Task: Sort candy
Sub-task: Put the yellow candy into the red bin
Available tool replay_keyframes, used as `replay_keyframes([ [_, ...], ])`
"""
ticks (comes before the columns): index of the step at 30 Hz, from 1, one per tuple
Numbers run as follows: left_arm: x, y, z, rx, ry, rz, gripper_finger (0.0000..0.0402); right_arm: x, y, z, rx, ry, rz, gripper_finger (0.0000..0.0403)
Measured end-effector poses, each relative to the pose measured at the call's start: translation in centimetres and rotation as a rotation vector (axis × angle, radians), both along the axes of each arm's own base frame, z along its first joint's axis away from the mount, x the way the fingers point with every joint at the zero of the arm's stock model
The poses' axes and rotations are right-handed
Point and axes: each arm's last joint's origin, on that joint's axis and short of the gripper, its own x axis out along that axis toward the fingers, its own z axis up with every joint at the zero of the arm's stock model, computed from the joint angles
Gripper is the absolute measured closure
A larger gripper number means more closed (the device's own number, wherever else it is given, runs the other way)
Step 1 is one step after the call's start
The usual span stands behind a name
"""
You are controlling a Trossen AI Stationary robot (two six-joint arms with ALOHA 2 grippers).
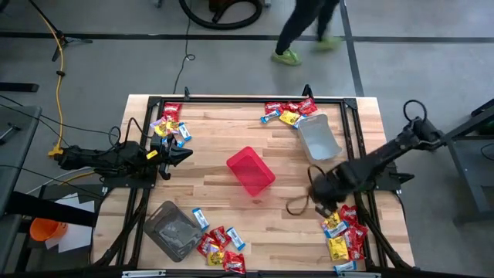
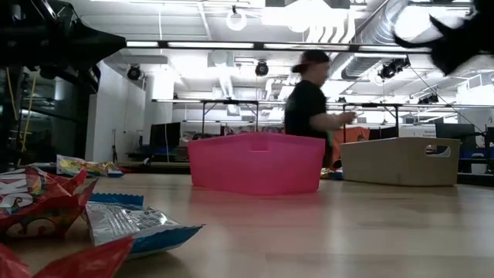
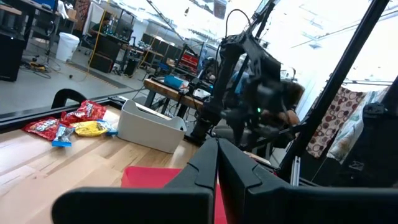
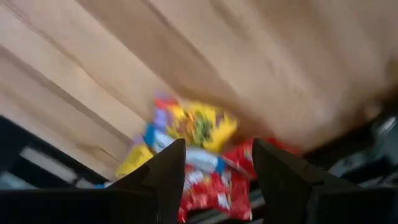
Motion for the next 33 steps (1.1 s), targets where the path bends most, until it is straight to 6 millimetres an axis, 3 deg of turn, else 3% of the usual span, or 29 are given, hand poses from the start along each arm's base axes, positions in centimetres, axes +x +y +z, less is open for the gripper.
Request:
replay_keyframes([
  [10,0.0,0.0,0.0,0.0,0.0,0.0,0.0401,-1.0,2.5,-4.4,-0.005,0.029,-0.19,0.0221],
  [19,0.0,0.0,0.0,0.0,0.0,0.0,0.0401,-0.6,3.5,-7.8,-0.143,0.108,-0.164,0.0221],
  [25,0.0,0.0,0.0,0.0,0.0,0.0,0.0401,-0.4,3.9,-8.8,-0.172,0.129,-0.108,0.0226],
  [29,0.0,0.0,0.0,0.0,0.0,0.0,0.0402,-0.5,3.8,-8.7,-0.175,0.103,-0.071,0.027],
  [33,0.0,0.0,0.0,0.0,0.0,0.0,0.0401,-0.6,3.6,-8.2,-0.168,0.074,-0.025,0.0374],
])
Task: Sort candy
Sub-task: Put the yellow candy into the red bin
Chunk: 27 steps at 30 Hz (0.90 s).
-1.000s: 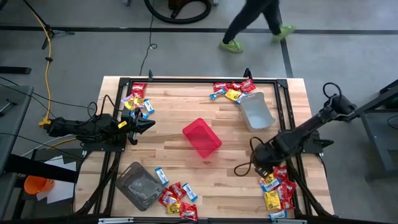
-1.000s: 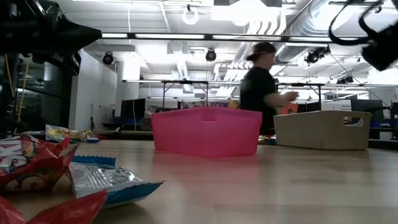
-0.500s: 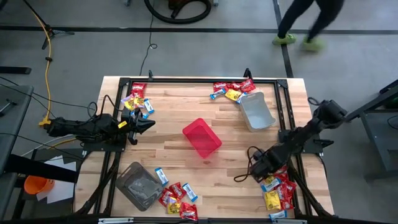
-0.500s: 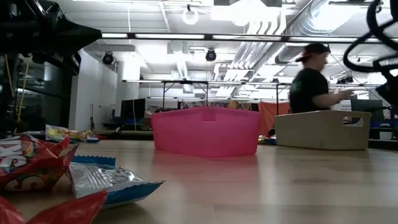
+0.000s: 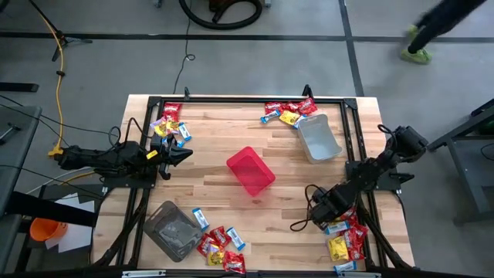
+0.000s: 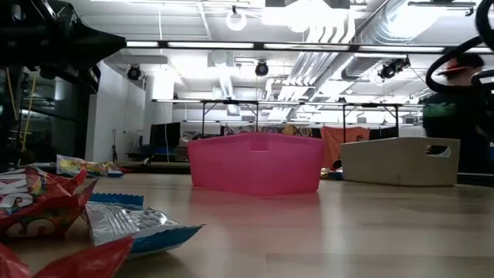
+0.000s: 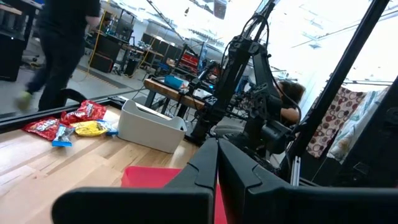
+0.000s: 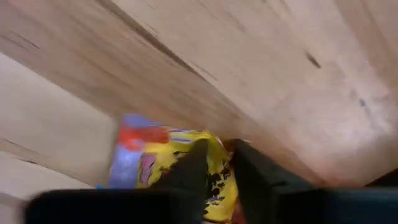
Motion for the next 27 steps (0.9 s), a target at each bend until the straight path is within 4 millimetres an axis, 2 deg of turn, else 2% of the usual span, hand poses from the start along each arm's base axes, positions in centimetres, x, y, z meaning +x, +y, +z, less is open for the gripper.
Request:
replay_keyframes([
  [1,0.0,0.0,0.0,0.0,0.0,0.0,0.0402,-0.1,-0.1,0.2,0.0,-0.01,0.006,0.0387],
  [4,0.0,0.0,0.0,0.0,0.0,0.0,0.0402,-0.3,-0.3,0.9,0.001,-0.049,0.014,0.0389],
  [7,0.0,0.0,0.0,0.0,0.0,0.0,0.0401,-0.3,-0.5,2.8,0.016,-0.141,0.008,0.04],
  [13,0.0,0.0,0.0,0.0,0.0,0.0,0.0401,0.7,-1.8,9.1,-0.042,-0.524,0.08,0.04],
  [18,0.0,0.0,0.0,0.0,0.0,0.0,0.0401,1.3,-4.0,14.2,-0.265,-0.887,0.136,0.0402],
  [23,0.0,0.0,0.0,0.0,0.0,0.0,0.0402,2.9,-6.1,16.3,-0.452,-1.079,0.185,0.0402],
  [27,0.0,0.0,0.0,0.0,0.0,0.0,0.0402,6.2,-7.4,16.7,-0.49,-1.199,0.311,0.0402],
])
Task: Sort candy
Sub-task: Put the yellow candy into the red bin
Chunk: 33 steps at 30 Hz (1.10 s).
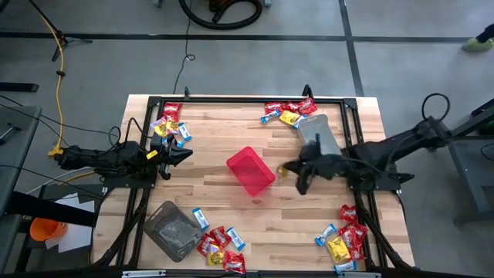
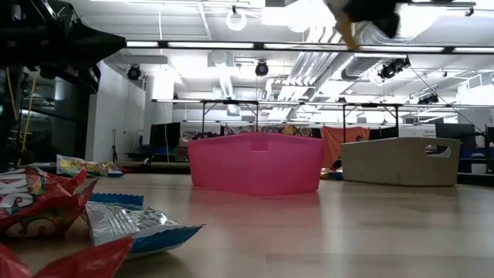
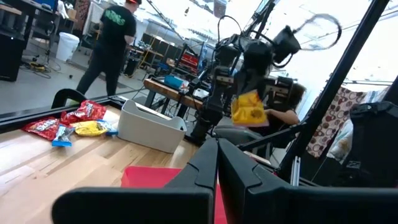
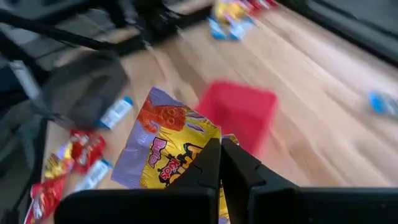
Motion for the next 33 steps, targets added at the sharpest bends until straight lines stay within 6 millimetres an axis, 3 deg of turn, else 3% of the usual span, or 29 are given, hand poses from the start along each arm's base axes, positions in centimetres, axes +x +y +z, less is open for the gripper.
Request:
replay_keyframes([
  [3,0.0,0.0,0.0,0.0,0.0,0.0,0.0401,2.9,-0.7,-0.9,-0.055,-0.03,0.101,0.0402],
  [9,0.0,0.0,0.0,0.0,0.0,0.0,0.0401,7.3,-2.8,-5.0,-0.075,0.035,0.068,0.0403],
  [16,0.0,0.0,0.0,0.0,0.0,0.0,0.0401,9.7,-3.4,-8.4,-0.013,0.101,0.134,0.0402],
  [21,0.0,0.0,0.0,0.0,0.0,0.0,0.0401,10.8,-3.3,-8.1,0.002,0.101,0.159,0.0381],
  [28,0.0,0.0,0.0,0.0,0.002,0.0,0.0402,11.6,-3.1,-7.3,-0.048,0.196,0.205,0.0262],
  [33,0.0,0.0,0.0,0.0,0.001,0.0,0.0402,11.9,-3.3,-5.3,-0.065,0.19,0.215,0.0193],
])
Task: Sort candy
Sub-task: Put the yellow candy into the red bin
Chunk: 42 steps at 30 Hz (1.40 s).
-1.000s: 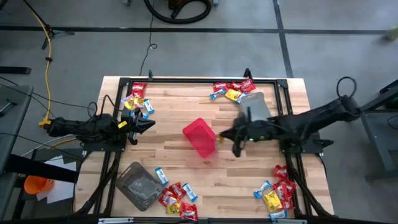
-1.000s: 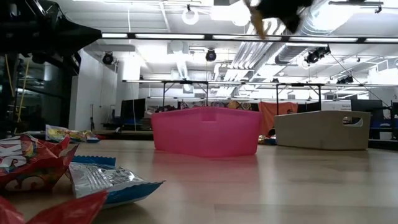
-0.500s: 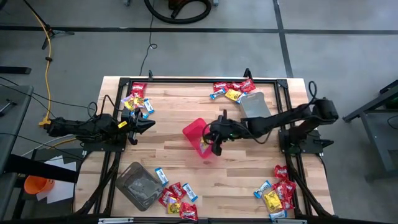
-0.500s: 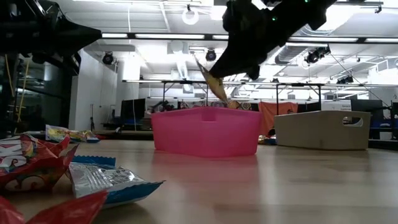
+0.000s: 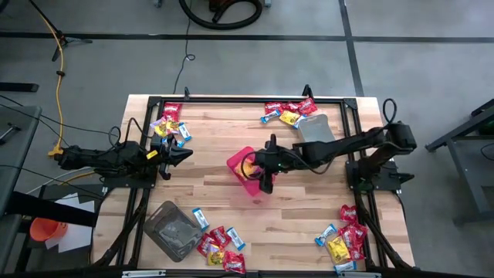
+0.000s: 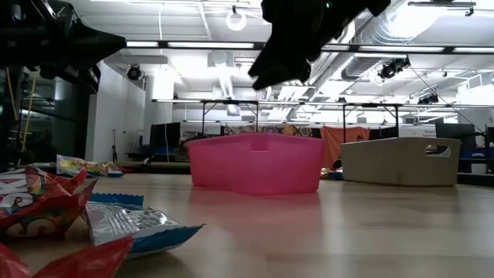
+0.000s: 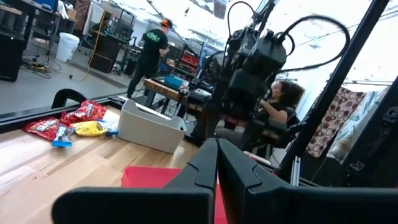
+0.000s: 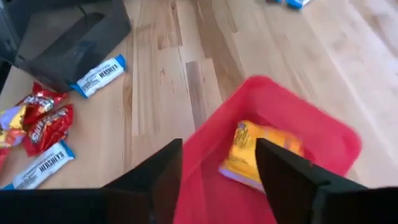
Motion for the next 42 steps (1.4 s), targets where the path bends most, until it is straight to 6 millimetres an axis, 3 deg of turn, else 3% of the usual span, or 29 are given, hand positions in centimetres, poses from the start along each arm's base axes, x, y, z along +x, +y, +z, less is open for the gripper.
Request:
replay_keyframes([
  [6,0.0,0.0,0.0,0.001,0.001,-0.005,0.0401,-1.4,-0.5,3.5,-0.018,0.091,0.005,0.017],
  [13,0.0,0.0,0.0,0.002,0.004,-0.007,0.0401,-6.6,-0.7,7.3,-0.021,0.164,-0.11,0.0181],
  [22,-0.1,0.0,0.4,-0.032,-0.05,-0.013,0.0402,-13.8,-0.3,8.1,0.152,0.027,-0.435,0.0187],
  [26,-0.2,0.0,1.1,-0.167,-0.137,-0.028,0.0402,-15.2,-0.3,8.1,0.236,-0.103,-0.559,0.0187],
  [31,-0.6,0.6,3.0,-0.279,-0.28,0.1,0.0392,-15.5,-0.4,8.1,0.256,-0.192,-0.587,0.0187],
  [38,1.2,1.7,7.7,-0.3,0.018,0.337,0.0301,-15.3,-1.9,8.1,0.166,-0.213,-0.669,0.0187],
  [42,2.6,3.3,9.3,-0.339,0.346,0.504,0.0246,-15.5,-3.5,7.9,0.154,-0.185,-0.741,0.0187],
])
